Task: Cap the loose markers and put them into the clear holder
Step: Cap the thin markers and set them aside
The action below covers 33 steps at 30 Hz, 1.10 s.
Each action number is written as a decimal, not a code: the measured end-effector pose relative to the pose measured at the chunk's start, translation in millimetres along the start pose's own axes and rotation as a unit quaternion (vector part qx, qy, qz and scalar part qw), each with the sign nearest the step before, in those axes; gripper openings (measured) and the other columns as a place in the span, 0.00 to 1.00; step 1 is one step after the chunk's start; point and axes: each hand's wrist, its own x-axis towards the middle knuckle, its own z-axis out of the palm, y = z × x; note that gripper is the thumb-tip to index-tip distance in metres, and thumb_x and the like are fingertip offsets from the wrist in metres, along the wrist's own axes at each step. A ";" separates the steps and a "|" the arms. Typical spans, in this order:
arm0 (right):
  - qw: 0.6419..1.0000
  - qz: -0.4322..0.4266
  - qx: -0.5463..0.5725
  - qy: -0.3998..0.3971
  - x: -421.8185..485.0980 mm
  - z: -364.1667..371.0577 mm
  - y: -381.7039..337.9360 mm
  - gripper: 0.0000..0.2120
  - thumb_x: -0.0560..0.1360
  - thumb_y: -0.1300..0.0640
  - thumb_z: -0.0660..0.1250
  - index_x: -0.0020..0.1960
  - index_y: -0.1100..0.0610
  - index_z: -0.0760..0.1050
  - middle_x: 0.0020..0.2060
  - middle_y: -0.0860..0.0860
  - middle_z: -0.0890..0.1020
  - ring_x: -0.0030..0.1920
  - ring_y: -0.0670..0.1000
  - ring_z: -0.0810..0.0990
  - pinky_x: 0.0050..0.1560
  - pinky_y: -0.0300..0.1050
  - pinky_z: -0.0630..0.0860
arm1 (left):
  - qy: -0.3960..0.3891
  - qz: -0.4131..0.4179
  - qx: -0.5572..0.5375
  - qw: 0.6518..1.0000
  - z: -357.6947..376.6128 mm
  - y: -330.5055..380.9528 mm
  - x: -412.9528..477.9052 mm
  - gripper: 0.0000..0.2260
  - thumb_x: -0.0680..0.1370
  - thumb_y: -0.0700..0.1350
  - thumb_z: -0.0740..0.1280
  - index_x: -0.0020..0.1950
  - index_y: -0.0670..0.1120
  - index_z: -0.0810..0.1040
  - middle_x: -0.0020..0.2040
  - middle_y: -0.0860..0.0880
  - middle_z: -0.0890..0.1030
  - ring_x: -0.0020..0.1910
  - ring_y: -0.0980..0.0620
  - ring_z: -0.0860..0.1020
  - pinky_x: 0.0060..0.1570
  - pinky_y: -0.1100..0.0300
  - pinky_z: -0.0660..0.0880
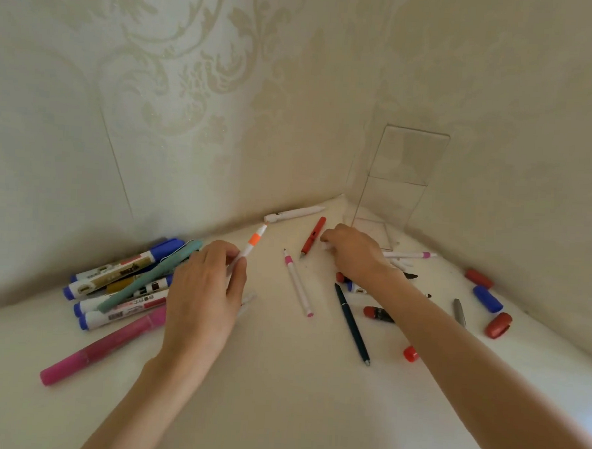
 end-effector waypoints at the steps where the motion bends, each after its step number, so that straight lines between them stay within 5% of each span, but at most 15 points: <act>1: 1.000 -0.008 0.011 0.010 -4.2 -1.7 2.0 0.15 0.78 0.64 0.58 0.63 0.55 0.71 0.56 0.55 0.75 0.54 0.55 0.76 0.49 0.47 0.73 | -0.002 0.001 -0.031 1.000 -0.2 3.2 -1.8 0.05 0.77 0.44 0.63 0.46 0.43 0.73 0.38 0.46 0.79 0.36 0.45 0.77 0.34 0.47 0.75; 7: 0.959 0.051 0.249 0.124 -54.0 -25.2 16.3 0.13 0.74 0.55 0.67 0.58 0.54 0.74 0.47 0.49 0.78 0.48 0.48 0.74 0.40 0.32 0.67 | -0.013 -0.017 -0.143 0.989 -0.1 16.9 -7.8 0.03 0.77 0.41 0.62 0.48 0.46 0.68 0.37 0.57 0.71 0.33 0.57 0.72 0.33 0.71 0.69; 12: 0.972 -0.015 0.226 0.071 -115.2 -36.3 -0.5 0.13 0.73 0.49 0.68 0.56 0.50 0.73 0.45 0.48 0.78 0.48 0.46 0.73 0.46 0.39 0.71 | -0.042 -0.034 -0.166 0.985 1.5 23.9 -12.4 0.04 0.77 0.40 0.62 0.48 0.47 0.68 0.38 0.55 0.73 0.33 0.54 0.73 0.33 0.71 0.70; 17: 0.984 -0.119 0.110 0.074 -130.6 -15.5 -36.2 0.17 0.75 0.45 0.63 0.60 0.52 0.74 0.48 0.49 0.79 0.52 0.49 0.68 0.48 0.40 0.62 | -0.060 -0.007 -0.153 0.986 2.1 32.4 -18.1 0.04 0.77 0.40 0.62 0.50 0.46 0.69 0.37 0.56 0.72 0.29 0.56 0.72 0.33 0.73 0.71; 19: 0.982 -0.077 0.157 0.070 -119.1 -14.8 -24.7 0.16 0.76 0.43 0.61 0.57 0.51 0.75 0.46 0.48 0.79 0.50 0.48 0.69 0.47 0.40 0.65 | -0.064 -0.001 -0.150 0.987 1.5 33.0 -19.7 0.04 0.76 0.40 0.63 0.50 0.45 0.70 0.37 0.56 0.72 0.30 0.56 0.73 0.34 0.74 0.71; 22: 0.958 0.093 0.214 0.169 -89.7 -23.2 24.8 0.10 0.77 0.50 0.61 0.52 0.54 0.77 0.45 0.50 0.80 0.47 0.48 0.74 0.45 0.44 0.73 | -0.068 -0.005 -0.156 0.985 2.1 32.9 -19.9 0.04 0.77 0.40 0.63 0.50 0.45 0.70 0.37 0.56 0.73 0.31 0.55 0.73 0.34 0.73 0.71; 25: 0.954 0.232 0.156 0.110 -60.1 -28.9 78.8 0.11 0.77 0.53 0.62 0.57 0.56 0.76 0.52 0.54 0.79 0.52 0.52 0.75 0.50 0.46 0.73 | -0.072 -0.011 -0.161 0.984 3.2 33.4 -19.3 0.04 0.77 0.41 0.63 0.50 0.46 0.70 0.38 0.57 0.73 0.32 0.56 0.74 0.35 0.74 0.71; 28: 0.951 0.255 0.176 0.015 -43.3 -24.4 94.5 0.10 0.75 0.55 0.67 0.54 0.57 0.76 0.52 0.55 0.80 0.50 0.52 0.76 0.49 0.45 0.73 | -0.074 -0.012 -0.162 0.984 3.2 32.1 -18.9 0.04 0.77 0.41 0.63 0.50 0.46 0.70 0.39 0.58 0.73 0.33 0.57 0.74 0.35 0.75 0.70; 33: 0.955 0.236 0.179 -0.027 -37.2 -24.1 84.8 0.07 0.74 0.60 0.68 0.50 0.61 0.79 0.50 0.56 0.81 0.46 0.51 0.76 0.48 0.43 0.72 | -0.068 -0.017 -0.162 0.984 3.2 28.9 -17.6 0.03 0.77 0.41 0.63 0.50 0.45 0.70 0.38 0.58 0.73 0.31 0.58 0.74 0.33 0.74 0.70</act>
